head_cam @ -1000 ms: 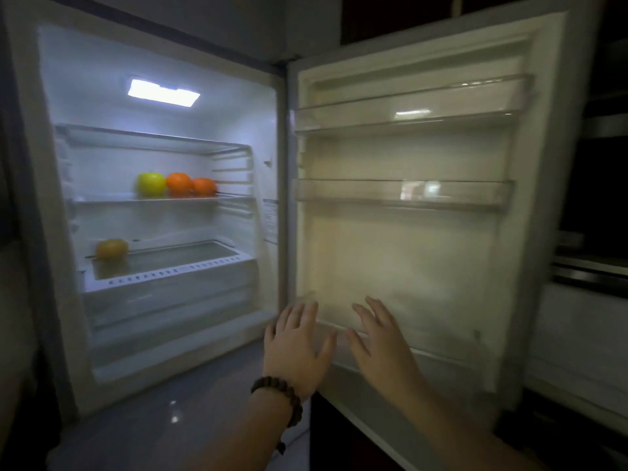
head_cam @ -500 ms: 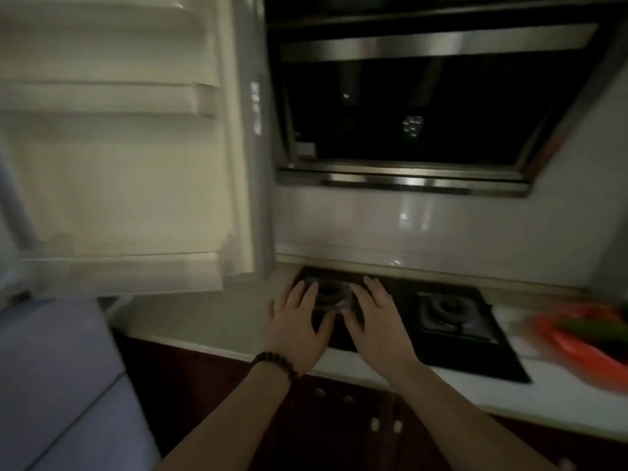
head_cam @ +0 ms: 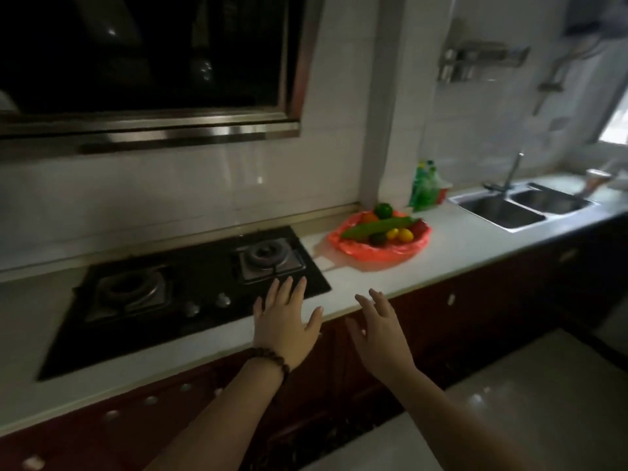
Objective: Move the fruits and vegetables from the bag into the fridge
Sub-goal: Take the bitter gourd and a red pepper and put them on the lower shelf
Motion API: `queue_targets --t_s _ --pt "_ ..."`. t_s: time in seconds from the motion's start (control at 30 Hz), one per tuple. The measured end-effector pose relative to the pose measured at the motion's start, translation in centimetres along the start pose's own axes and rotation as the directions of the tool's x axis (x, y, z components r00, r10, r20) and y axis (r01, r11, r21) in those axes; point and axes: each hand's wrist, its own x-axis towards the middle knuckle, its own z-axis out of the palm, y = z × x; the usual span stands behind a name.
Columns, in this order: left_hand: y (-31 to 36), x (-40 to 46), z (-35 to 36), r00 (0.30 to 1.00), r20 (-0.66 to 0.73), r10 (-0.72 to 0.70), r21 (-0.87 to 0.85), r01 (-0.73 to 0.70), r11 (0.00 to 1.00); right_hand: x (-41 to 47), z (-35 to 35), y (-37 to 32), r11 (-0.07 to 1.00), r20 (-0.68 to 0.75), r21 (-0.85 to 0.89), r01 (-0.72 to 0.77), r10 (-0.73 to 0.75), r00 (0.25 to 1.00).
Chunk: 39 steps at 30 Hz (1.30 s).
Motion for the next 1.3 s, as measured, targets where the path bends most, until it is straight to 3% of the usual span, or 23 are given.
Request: queue_targets --t_s 0.23,0.4,0.93,1.13,1.3 --pt "4.6 5.6 6.3 0.99 0.085 0.115 -0.033 -0.112 0.993 2.8 -1.4 6.6 0.984 -0.045 -0.068 -0.167 0.165 0.985" --pt "5.7 12.1 10.3 0.981 0.123 0.153 -0.072 -0.145 0.987 7.8 -0.8 10.4 0.974 -0.038 -0.095 -0.204 0.201 0.979" --pt "8.9 36.3 20.1 0.974 0.189 0.124 -0.081 -0.111 0.991 29.6 0.2 21.9 0.936 0.06 -0.087 -0.342 0.348 0.936" --pt "10.9 43.0 24.7 0.964 0.258 0.06 -0.103 -0.034 0.994 36.6 1.5 27.2 0.95 0.077 -0.063 -0.305 0.309 0.948" --pt "12.6 50.2 28.4 0.987 0.163 0.007 -0.043 0.0 0.999 43.3 1.7 33.1 0.971 0.113 -0.067 -0.228 0.235 0.966"
